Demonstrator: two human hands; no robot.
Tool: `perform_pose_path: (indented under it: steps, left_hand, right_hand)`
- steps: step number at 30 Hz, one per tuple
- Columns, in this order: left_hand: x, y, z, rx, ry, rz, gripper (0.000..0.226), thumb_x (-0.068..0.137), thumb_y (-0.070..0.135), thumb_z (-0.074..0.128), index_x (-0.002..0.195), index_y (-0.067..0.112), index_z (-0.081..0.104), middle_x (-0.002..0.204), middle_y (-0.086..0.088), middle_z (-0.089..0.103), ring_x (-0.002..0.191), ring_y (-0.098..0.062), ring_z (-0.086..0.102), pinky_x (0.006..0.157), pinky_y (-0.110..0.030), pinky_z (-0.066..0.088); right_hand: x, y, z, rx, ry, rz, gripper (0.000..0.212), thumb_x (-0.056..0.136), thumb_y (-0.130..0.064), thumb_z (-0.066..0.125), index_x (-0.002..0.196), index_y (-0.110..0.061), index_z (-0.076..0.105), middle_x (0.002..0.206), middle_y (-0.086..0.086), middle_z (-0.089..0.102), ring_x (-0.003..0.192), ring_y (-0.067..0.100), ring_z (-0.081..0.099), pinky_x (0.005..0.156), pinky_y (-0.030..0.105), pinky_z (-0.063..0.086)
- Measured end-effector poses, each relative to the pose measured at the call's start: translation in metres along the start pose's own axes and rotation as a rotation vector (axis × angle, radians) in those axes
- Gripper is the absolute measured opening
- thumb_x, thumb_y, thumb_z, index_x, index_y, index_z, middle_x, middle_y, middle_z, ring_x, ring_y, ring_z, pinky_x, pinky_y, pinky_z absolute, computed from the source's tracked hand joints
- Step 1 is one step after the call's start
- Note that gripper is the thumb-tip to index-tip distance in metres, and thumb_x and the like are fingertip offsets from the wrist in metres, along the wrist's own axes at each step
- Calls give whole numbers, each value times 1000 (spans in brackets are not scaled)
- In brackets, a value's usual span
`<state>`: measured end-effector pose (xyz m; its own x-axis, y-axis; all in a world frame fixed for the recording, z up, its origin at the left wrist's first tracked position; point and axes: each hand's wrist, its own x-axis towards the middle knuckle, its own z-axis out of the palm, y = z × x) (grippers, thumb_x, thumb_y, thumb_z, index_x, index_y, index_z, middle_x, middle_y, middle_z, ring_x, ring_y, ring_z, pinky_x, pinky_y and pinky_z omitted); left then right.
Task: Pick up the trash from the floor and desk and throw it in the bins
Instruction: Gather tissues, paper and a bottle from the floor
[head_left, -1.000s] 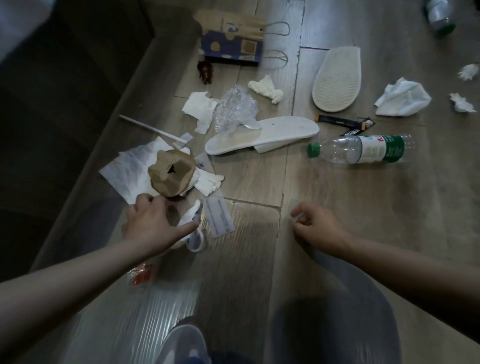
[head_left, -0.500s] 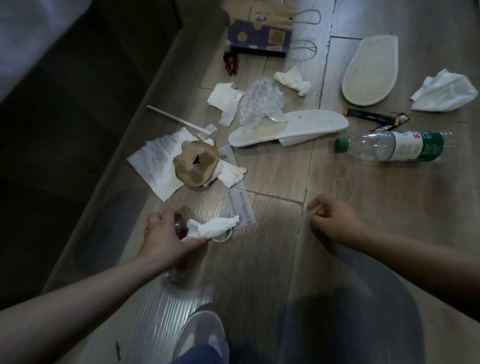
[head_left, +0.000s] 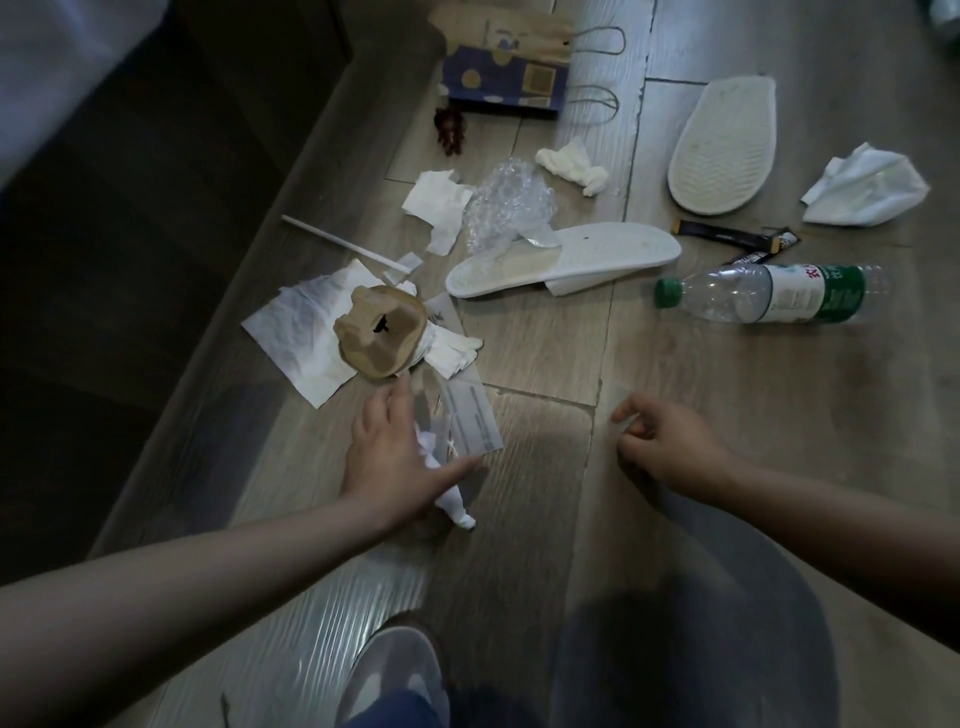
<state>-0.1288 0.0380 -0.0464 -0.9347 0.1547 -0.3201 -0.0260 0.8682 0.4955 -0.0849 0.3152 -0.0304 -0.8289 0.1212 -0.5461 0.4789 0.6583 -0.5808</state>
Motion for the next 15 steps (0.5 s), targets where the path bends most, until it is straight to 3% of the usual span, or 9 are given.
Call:
perform_pose_path:
  steps: [2, 4, 10, 15]
  left_hand:
    - [1, 3, 9, 208, -35, -40, 117, 66, 64, 71, 150, 26, -1, 153, -5, 13, 137, -28, 20, 105, -46, 36]
    - [4, 5, 15, 257, -40, 1, 106, 70, 58, 71, 148, 27, 6, 150, -6, 15, 134, -29, 21, 103, -44, 36]
    - [12, 10, 20, 96, -26, 69, 60, 74, 28, 76, 124, 20, 44, 122, -6, 37, 117, -25, 37, 96, -34, 41]
    - [21, 7, 14, -40, -21, 29, 59, 71, 16, 79, 121, 20, 49, 122, -6, 42, 101, -13, 43, 82, -24, 38]
  right_hand:
    - [-1, 1, -1, 3, 3, 3, 21, 90, -8, 58, 110, -10, 59, 83, 15, 71, 81, 27, 67, 76, 34, 51]
    - [-2, 3, -1, 9, 6, 7, 22, 89, -7, 58, 111, -9, 59, 83, 15, 70, 81, 27, 66, 77, 36, 51]
    - [1, 9, 0, 14, 10, -4, 21, 89, -7, 58, 110, -12, 59, 84, 13, 69, 79, 24, 65, 71, 31, 51]
    - [5, 15, 1, 29, 14, -13, 20, 90, -8, 58, 108, -17, 59, 82, 10, 70, 71, 17, 63, 59, 20, 45]
